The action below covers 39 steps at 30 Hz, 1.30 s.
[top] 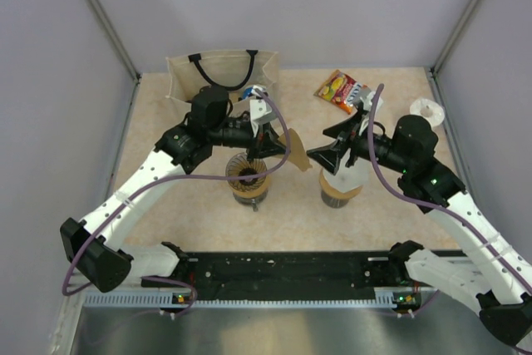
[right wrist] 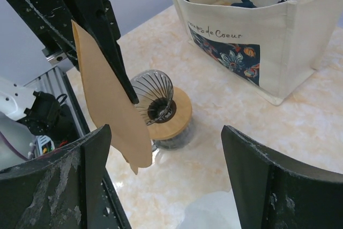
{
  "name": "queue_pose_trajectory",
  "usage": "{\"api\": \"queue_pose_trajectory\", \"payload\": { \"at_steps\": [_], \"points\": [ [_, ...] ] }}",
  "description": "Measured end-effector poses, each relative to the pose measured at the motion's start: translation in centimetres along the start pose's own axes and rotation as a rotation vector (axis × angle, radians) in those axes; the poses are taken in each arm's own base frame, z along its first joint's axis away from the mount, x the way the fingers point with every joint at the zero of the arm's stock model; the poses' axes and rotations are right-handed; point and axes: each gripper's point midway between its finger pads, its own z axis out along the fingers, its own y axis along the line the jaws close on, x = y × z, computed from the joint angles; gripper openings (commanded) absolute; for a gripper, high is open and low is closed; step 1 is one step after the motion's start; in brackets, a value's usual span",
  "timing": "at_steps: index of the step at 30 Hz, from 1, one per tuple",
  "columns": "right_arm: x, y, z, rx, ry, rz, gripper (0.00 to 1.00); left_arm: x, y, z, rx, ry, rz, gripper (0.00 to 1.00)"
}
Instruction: Place the coffee filter in the dripper
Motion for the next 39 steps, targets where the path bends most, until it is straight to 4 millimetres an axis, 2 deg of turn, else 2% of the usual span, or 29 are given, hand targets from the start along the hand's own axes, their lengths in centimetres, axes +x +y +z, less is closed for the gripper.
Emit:
{"api": "queue_pose_trajectory", "payload": {
  "at_steps": [17, 20, 27, 34, 39],
  "points": [
    [0.1, 0.3, 0.0, -0.015, 0.004, 0.001, 0.84, -0.6, 0.6, 0.1, -0.036, -0.019, -0.026, 0.00],
    [0.0, -0.5, 0.0, 0.027, -0.002, 0.002, 0.84, -0.6, 0.6, 0.1, -0.038, -0.019, -0.029, 0.00],
    [0.8, -4.4, -0.6, 0.254, 0.016, 0.021, 0.84, -0.1, 0.3, -0.2, -0.049, -0.019, -0.034, 0.00],
    [1.2, -5.1, -0.8, 0.291, 0.033, 0.015, 0.84, -0.8, 0.0, -0.7, -0.059, -0.042, -0.019, 0.00],
    [2.2, -5.1, 0.1, 0.260, 0.071, 0.024, 0.84, -1.1, 0.0, -0.7, -0.060, -0.051, -0.016, 0.00]
  ]
}}
